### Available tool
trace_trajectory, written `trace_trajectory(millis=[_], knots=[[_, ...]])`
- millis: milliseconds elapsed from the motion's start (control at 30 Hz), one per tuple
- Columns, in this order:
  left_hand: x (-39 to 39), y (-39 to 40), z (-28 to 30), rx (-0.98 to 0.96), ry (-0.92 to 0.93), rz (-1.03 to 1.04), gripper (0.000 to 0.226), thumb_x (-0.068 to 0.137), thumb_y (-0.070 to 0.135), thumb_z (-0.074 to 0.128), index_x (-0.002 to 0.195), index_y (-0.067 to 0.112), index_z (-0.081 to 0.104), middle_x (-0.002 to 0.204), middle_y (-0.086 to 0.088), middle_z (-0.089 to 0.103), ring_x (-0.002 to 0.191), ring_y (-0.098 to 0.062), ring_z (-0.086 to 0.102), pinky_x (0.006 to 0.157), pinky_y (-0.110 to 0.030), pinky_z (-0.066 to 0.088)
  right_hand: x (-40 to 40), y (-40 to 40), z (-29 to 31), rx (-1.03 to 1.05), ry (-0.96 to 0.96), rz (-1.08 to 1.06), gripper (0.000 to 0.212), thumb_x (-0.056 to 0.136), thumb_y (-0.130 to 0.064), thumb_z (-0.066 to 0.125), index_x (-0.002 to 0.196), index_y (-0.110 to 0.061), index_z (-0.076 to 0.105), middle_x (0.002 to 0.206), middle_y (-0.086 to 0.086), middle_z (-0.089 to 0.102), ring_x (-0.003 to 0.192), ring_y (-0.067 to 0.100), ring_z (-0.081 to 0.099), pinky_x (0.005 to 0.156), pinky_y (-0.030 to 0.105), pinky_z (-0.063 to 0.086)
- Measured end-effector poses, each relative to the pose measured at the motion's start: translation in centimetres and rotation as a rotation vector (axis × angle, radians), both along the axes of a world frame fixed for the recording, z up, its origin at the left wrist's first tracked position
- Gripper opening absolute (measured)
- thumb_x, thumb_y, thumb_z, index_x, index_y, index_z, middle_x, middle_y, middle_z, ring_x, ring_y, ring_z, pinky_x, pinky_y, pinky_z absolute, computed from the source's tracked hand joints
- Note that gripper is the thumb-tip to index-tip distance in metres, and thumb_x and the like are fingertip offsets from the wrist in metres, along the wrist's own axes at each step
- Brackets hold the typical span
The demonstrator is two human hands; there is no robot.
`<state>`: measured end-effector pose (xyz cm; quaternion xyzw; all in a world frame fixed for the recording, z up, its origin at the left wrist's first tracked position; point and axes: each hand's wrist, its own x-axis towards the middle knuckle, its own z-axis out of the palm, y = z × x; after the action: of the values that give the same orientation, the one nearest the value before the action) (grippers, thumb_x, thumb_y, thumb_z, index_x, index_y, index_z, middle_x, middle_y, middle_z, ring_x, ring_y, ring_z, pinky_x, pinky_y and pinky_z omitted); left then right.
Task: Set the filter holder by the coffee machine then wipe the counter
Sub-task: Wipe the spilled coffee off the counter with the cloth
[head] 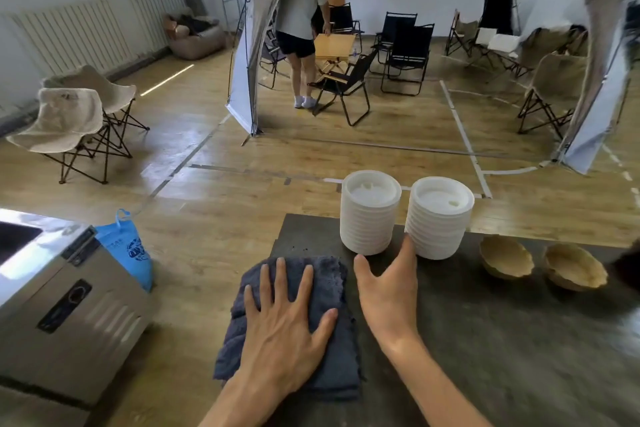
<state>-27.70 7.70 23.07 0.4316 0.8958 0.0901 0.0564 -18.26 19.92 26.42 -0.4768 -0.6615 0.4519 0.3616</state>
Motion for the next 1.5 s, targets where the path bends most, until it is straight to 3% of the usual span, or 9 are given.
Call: trace_trajectory(millis=[100, 200, 367, 567, 833, 1000, 1100, 1200, 1500], knots=[[-0.5, -0.5, 0.0, 0.028, 0.004, -0.049, 0.078, 0.086, 0.078, 0.016, 0.151, 0.044, -0.012, 0.161, -0.004, -0.026, 0.145, -0.025, -0.031, 0.118, -0.048, -0.014, -1.8, 2.9, -1.0, 0.018, -0.051, -0.029, 0.094, 0.079, -0.034, 0.077, 0.151, -0.011, 0.021, 0.155, 0.006, 0.034, 0.144, 0.021, 0.029, 0.119, 0.036, 0.026], [-0.8, -0.5, -0.5, 0.063, 0.011, -0.084, 0.079, 0.086, 0.078, 0.016, 0.153, 0.043, -0.007, 0.162, -0.005, -0.022, 0.146, -0.026, -0.029, 0.116, -0.049, -0.014, -2.9, 3.9, -1.9, 0.037, -0.084, -0.055, 0.084, 0.067, -0.044, 0.082, 0.134, -0.015, 0.04, 0.132, 0.005, 0.054, 0.126, 0.024, 0.05, 0.105, 0.046, 0.044], [-0.9, -0.7, -0.3, 0.049, -0.008, -0.113, 0.084, 0.084, 0.081, 0.015, 0.154, 0.04, -0.007, 0.161, -0.006, -0.025, 0.145, -0.028, -0.031, 0.117, -0.051, -0.015, -3.7, 4.3, -1.5, 0.171, -0.076, -0.051, 0.092, 0.058, -0.041, 0.088, 0.134, -0.023, 0.039, 0.131, -0.004, 0.054, 0.124, 0.016, 0.051, 0.105, 0.043, 0.046], [-1.1, -0.5, 0.0, 0.026, 0.005, -0.164, 0.084, 0.085, 0.08, 0.016, 0.155, 0.038, -0.005, 0.163, -0.01, -0.019, 0.147, -0.029, -0.027, 0.119, -0.054, -0.011, -4.3, 4.3, -0.7, 0.238, -0.06, -0.067, 0.085, 0.057, -0.04, 0.089, 0.128, -0.018, 0.046, 0.124, -0.003, 0.058, 0.114, 0.01, 0.056, 0.098, 0.038, 0.05], [-3.1, 4.1, -0.7, 0.05, 0.0, -0.174, 0.073, 0.092, 0.069, 0.02, 0.156, 0.036, 0.003, 0.164, -0.013, -0.009, 0.149, -0.035, -0.016, 0.118, -0.059, -0.008, -3.6, 4.4, 2.4, 0.33, 0.037, -0.004, 0.08, 0.063, -0.036, 0.089, 0.119, -0.03, 0.032, 0.119, -0.011, 0.05, 0.106, -0.002, 0.049, 0.085, 0.007, 0.043], [-6.6, 11.5, -0.8, 0.054, -0.024, -0.149, 0.073, 0.091, 0.07, 0.019, 0.155, 0.035, 0.012, 0.164, -0.016, 0.001, 0.149, -0.04, -0.008, 0.116, -0.063, -0.008, -3.6, 5.5, 2.9, 0.347, 0.028, 0.025, 0.081, 0.064, -0.036, 0.088, 0.126, -0.017, 0.038, 0.123, -0.005, 0.052, 0.111, 0.004, 0.05, 0.092, 0.019, 0.046], [-7.5, 14.0, -0.7, 0.031, -0.013, -0.166, 0.074, 0.089, 0.07, 0.016, 0.152, 0.032, 0.018, 0.162, -0.016, 0.013, 0.148, -0.043, 0.001, 0.115, -0.065, -0.005, -4.2, 6.0, 3.0, 0.339, 0.02, 0.036, 0.083, 0.064, -0.033, 0.088, 0.128, -0.01, 0.04, 0.119, -0.007, 0.051, 0.108, 0.003, 0.049, 0.083, 0.005, 0.041], [-7.2, 13.7, -0.5, 0.04, 0.0, -0.182, 0.074, 0.089, 0.07, 0.017, 0.152, 0.03, 0.02, 0.16, -0.015, 0.02, 0.148, -0.042, 0.008, 0.116, -0.064, -0.003, -4.3, 6.3, 3.1, 0.342, 0.03, 0.042, 0.082, 0.063, -0.033, 0.087, 0.127, -0.008, 0.042, 0.116, -0.006, 0.052, 0.105, 0.005, 0.05, 0.075, 0.002, 0.039], [-1.4, 6.2, -0.7, 0.047, 0.018, -0.268, 0.074, 0.092, 0.067, 0.016, 0.156, 0.031, 0.009, 0.166, -0.006, 0.003, 0.152, -0.031, -0.003, 0.12, -0.056, -0.005, -3.4, 5.9, 3.2, 0.29, 0.014, 0.139, 0.086, 0.063, -0.03, 0.088, 0.13, -0.009, 0.039, 0.116, -0.006, 0.05, 0.105, 0.007, 0.05, 0.075, 0.008, 0.04]])
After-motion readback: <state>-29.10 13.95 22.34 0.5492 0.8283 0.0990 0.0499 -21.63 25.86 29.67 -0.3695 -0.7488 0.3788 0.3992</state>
